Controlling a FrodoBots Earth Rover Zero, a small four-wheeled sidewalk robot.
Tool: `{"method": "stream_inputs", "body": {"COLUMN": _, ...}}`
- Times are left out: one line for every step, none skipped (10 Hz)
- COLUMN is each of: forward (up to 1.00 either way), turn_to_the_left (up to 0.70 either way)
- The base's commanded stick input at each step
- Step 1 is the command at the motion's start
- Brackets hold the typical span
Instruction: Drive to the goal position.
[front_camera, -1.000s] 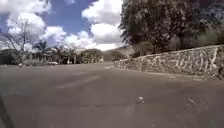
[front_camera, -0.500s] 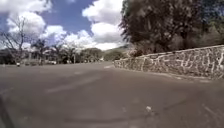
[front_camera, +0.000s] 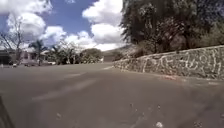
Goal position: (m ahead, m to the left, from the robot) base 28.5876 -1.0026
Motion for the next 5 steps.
{"method": "stream_inputs", "body": {"forward": 0.7, "turn_to_the_left": 0.0}}
{"method": "stream_inputs", "body": {"forward": 0.7, "turn_to_the_left": 0.0}}
{"method": "stream_inputs", "body": {"forward": 0.7, "turn_to_the_left": 0.0}}
{"method": "stream_inputs", "body": {"forward": 0.7, "turn_to_the_left": 0.0}}
{"method": "stream_inputs", "body": {"forward": 0.7, "turn_to_the_left": 0.0}}
